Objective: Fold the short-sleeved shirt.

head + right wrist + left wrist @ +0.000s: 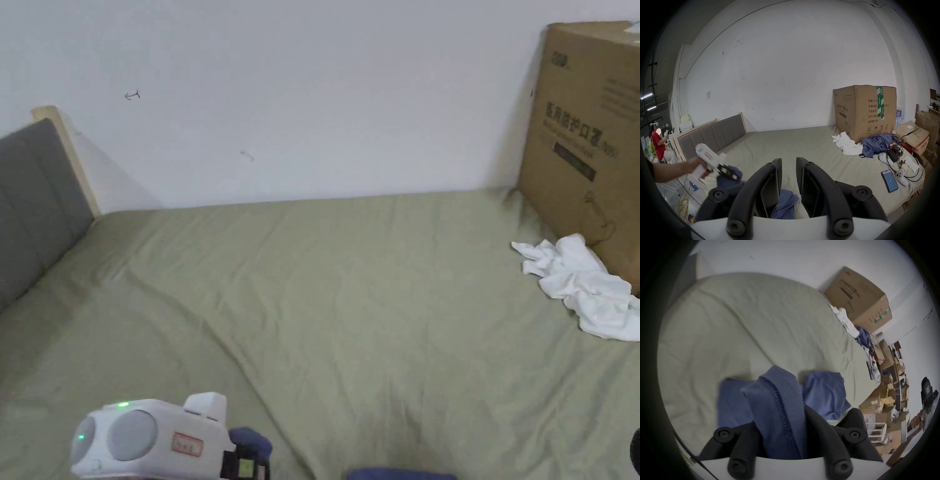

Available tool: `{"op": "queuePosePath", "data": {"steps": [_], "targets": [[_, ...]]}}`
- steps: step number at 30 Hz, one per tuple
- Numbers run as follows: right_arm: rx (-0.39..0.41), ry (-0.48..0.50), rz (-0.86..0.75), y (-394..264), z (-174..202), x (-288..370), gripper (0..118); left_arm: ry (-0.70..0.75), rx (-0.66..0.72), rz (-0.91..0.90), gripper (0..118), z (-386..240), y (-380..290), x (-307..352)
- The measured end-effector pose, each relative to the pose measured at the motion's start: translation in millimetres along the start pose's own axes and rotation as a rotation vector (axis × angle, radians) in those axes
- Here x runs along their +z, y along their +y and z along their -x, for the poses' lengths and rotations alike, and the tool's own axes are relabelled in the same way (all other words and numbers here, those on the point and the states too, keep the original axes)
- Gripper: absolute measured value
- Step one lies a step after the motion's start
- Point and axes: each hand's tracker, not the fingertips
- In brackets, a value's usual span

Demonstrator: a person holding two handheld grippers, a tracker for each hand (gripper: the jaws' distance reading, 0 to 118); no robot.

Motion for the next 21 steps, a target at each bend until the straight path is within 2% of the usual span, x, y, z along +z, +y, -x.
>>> {"op": "queuePosePath", "data": {"steps": [2, 4, 6, 10, 11, 15, 16, 17, 18, 20, 21], "targets": [[-0.008, -0.012, 0.007, -2, -4, 5, 18, -0.003, -0.006, 0.030, 11, -22, -6, -34], [-0.008, -0.026, 0.011, -4, -6, 12, 18, 0.052, -0.077, 0.068, 13, -33, -10, -71], [-0.012, -0.038, 0.019, -5, -8, 17, 18, 0.115, -0.040, 0.061, 14, -35, -12, -97], [-0.017, -0.067, 0.036, -9, -13, 27, 18, 0.117, -0.002, 0.049, 14, -29, -11, -116], [-0.021, -0.071, 0.040, -11, -15, 28, 18, 0.114, -0.007, 0.047, 18, -28, -11, -115], [-0.068, -0.075, 0.062, -19, -21, 24, 18, 0.070, 0.052, 0.052, 44, -16, -12, -123], [-0.079, -0.077, 0.075, -20, -20, 22, 18, 0.044, 0.081, 0.035, 62, -15, -14, -122], [-0.078, -0.075, 0.076, -25, -24, 22, 18, 0.020, 0.094, 0.022, 62, -16, -13, -114], [-0.074, -0.073, 0.078, -26, -24, 23, 18, 0.030, 0.088, 0.018, 66, -19, -11, -104], [-0.054, -0.066, 0.082, -26, -21, 24, 18, 0.026, 0.076, -0.079, 88, -27, -8, -71], [-0.043, -0.062, 0.085, -24, -18, 22, 18, 0.011, 0.047, -0.140, 93, -30, -5, -49]]}}
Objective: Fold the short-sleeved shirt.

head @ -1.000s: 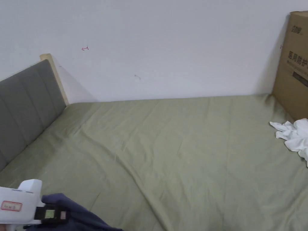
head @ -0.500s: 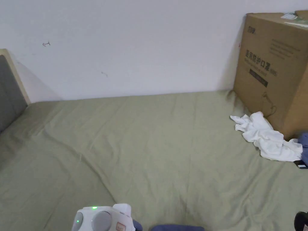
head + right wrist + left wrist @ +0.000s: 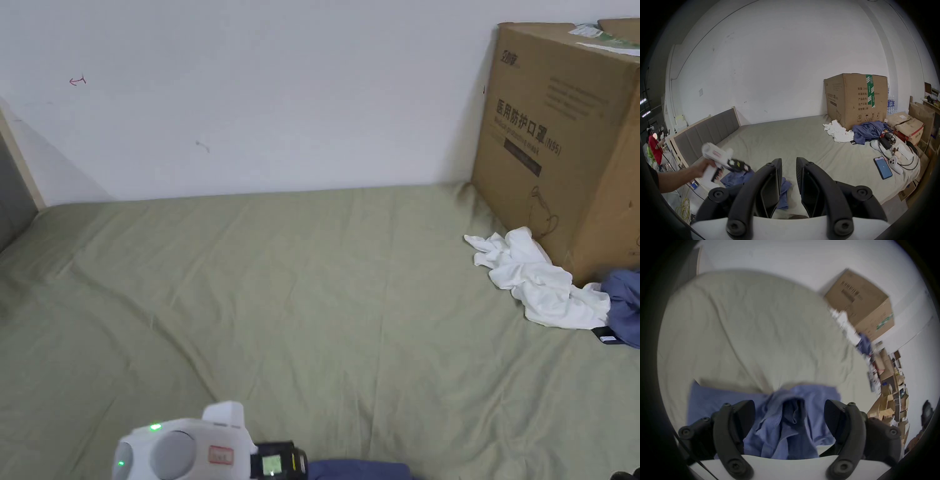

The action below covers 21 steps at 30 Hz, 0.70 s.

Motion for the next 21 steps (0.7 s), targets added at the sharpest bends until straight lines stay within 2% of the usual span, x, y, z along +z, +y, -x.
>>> {"op": "queuePosePath", "data": {"steps": [2, 4, 6, 7, 9, 10, 11, 15, 17, 19, 21], "targets": [[0.017, -0.002, 0.001, 0, 2, 0, 18, -0.039, -0.004, -0.157, 93, 1, 9, 44], [0.012, 0.002, -0.003, 0, 2, -1, 18, 0.009, 0.012, -0.298, 93, 6, 4, 76], [-0.016, 0.013, -0.009, -4, 1, -2, 18, 0.230, 0.075, -0.384, 92, 14, -14, 79], [-0.032, 0.018, -0.010, -6, 1, -3, 18, 0.369, 0.092, -0.384, 87, 13, -26, 69], [-0.056, 0.027, 0.005, -11, -1, -6, 18, 0.524, -0.024, -0.284, 70, 8, -45, 35], [-0.062, 0.031, 0.012, -13, -1, -7, 18, 0.525, -0.118, -0.213, 65, 0, -56, 12], [-0.063, 0.032, 0.016, -15, -1, -7, 18, 0.478, -0.158, -0.195, 65, -9, -69, -7], [-0.065, 0.004, 0.031, -22, -6, -2, 18, 0.364, -0.241, -0.109, 64, -53, -115, -64], [-0.080, -0.007, 0.033, -25, -11, 3, 18, 0.457, -0.335, -0.101, 60, -83, -139, -83], [-0.079, -0.023, 0.036, -24, -13, 8, 18, 0.568, -0.444, -0.218, 60, -112, -153, -80], [-0.071, -0.036, 0.030, -24, -17, 13, 18, 0.397, -0.478, -0.215, 62, -129, -157, -74]]}}
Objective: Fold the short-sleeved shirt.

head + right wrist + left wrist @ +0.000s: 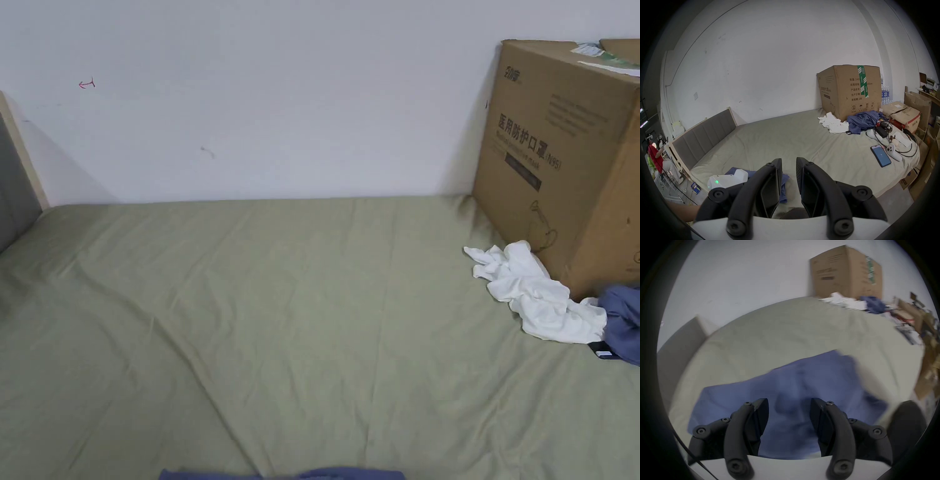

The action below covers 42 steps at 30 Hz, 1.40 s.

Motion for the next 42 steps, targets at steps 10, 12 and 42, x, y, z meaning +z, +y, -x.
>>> {"op": "queuePosePath", "data": {"steps": [10, 12, 42], "targets": [[0.060, -0.016, -0.076, 25, 5, 16, 18, -0.304, 0.231, -0.226, 60, 67, 107, 105], [0.089, -0.019, -0.114, 34, 12, 13, 18, -0.275, 0.240, -0.370, 60, 101, 140, 150], [0.233, 0.038, -0.301, 75, 80, 8, 22, -0.110, 0.326, -0.267, 118, 285, 35, 140]]}}
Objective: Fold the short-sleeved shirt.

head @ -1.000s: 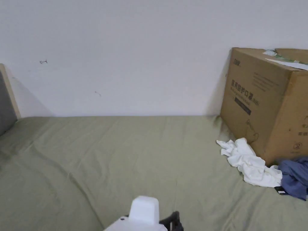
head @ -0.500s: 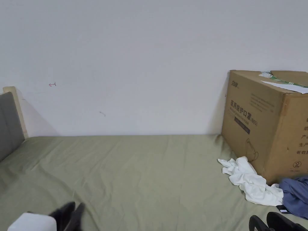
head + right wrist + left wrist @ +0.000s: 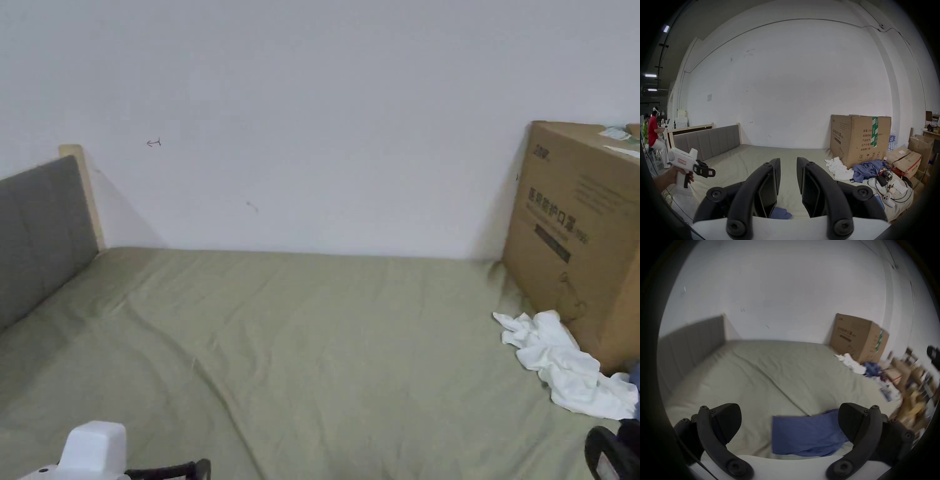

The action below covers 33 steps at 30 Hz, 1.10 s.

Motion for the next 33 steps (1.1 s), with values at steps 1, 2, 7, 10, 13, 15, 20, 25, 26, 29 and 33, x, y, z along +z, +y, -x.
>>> {"op": "queuePosePath", "data": {"steps": [1, 2, 7, 10, 13, 15, 20, 25, 26, 29, 33], "targets": [[0.007, -0.002, -0.001, 0, -1, 0, 22, -0.083, 0.098, 0.040, 118, 20, -4, -19], [0.014, -0.004, 0.002, -1, -2, -2, 22, -0.178, 0.213, 0.113, 118, 41, -8, -41], [-0.023, 0.033, 0.074, -10, -9, -14, 22, -0.344, 0.617, 0.397, 118, 121, -53, -135], [-0.037, 0.044, 0.088, -16, -14, -24, 22, -0.314, 0.483, 0.443, 113, 146, -75, -169], [-0.035, 0.020, 0.153, -18, -14, -39, 22, -0.439, 0.602, 0.578, 115, 151, -102, -198], [-0.082, 0.050, 0.163, -23, -16, -46, 22, -0.460, 0.543, 0.604, 118, 138, -112, -209], [-0.097, 0.078, 0.204, -34, -10, -62, 22, -0.558, 0.523, 0.565, 118, 114, -107, -208], [-0.119, 0.109, 0.238, -43, -8, -71, 22, -0.745, 0.710, 0.614, 118, 109, -122, -221], [-0.115, 0.108, 0.244, -45, -7, -71, 22, -0.736, 0.703, 0.613, 116, 102, -130, -225], [-0.126, 0.102, 0.260, -47, -9, -71, 22, -0.761, 0.632, 0.563, 84, 89, -126, -219], [-0.224, 0.115, 0.293, -48, -16, -69, 22, -0.479, 0.618, 0.665, 18, 92, -128, -227]]}}
